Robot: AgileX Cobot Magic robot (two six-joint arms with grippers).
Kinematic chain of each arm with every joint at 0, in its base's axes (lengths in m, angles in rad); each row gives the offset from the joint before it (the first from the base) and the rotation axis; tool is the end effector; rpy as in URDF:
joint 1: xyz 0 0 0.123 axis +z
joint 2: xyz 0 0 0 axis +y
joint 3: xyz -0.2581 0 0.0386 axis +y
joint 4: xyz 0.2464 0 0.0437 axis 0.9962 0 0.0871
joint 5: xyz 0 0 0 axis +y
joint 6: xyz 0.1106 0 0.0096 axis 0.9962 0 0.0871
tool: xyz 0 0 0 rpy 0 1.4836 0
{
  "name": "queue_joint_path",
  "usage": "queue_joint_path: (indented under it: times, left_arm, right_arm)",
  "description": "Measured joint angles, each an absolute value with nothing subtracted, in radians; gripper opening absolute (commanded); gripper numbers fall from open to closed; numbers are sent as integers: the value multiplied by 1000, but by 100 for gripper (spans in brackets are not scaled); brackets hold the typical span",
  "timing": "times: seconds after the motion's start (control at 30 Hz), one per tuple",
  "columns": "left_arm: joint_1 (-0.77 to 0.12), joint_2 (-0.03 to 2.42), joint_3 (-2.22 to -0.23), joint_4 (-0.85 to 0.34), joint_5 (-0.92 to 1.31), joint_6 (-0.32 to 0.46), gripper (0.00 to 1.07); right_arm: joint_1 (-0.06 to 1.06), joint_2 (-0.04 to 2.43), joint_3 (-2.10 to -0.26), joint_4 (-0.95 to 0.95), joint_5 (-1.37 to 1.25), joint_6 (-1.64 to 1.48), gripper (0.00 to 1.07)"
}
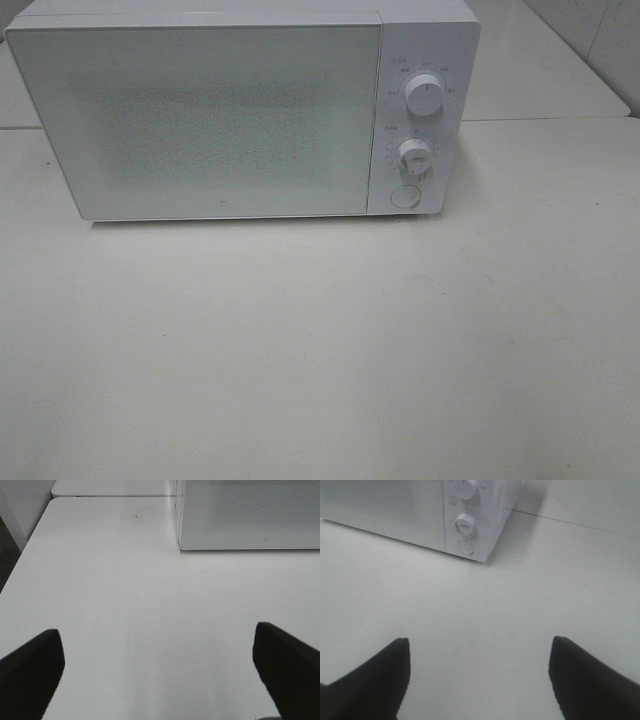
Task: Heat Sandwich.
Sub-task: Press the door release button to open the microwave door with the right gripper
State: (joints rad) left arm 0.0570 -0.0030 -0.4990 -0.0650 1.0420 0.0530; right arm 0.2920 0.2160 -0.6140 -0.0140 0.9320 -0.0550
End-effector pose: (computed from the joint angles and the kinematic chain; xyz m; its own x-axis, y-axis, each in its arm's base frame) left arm 0.0367 -0.0041 0.2692 -0.4360 -0.0047 -0.8999 0.0023 1.0000 -0.0063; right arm 0.0640 0.0179 0.3038 -0.3953 -0.1849 -0.8997 -0.3038 0.9507 -0.0619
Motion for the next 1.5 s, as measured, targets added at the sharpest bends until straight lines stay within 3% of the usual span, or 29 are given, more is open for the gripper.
queue_joint_path:
  times: [0.17, 0.53, 1.27, 1.5]
  left_arm:
    - [57, -3, -499, -65, 1042, 53, 97]
    - [57, -3, -499, -65, 1042, 53, 97]
    - [57, -3, -499, -65, 1042, 53, 97]
    - [57, -3, -499, -65, 1042, 53, 97]
  right_arm:
    - [181, 98, -546, -14, 949, -55, 74]
    - [54, -4, -534, -14, 965, -55, 74]
    - [46, -3, -511, -7, 1034, -54, 74]
    - [46, 84, -557, 17, 928, -54, 74]
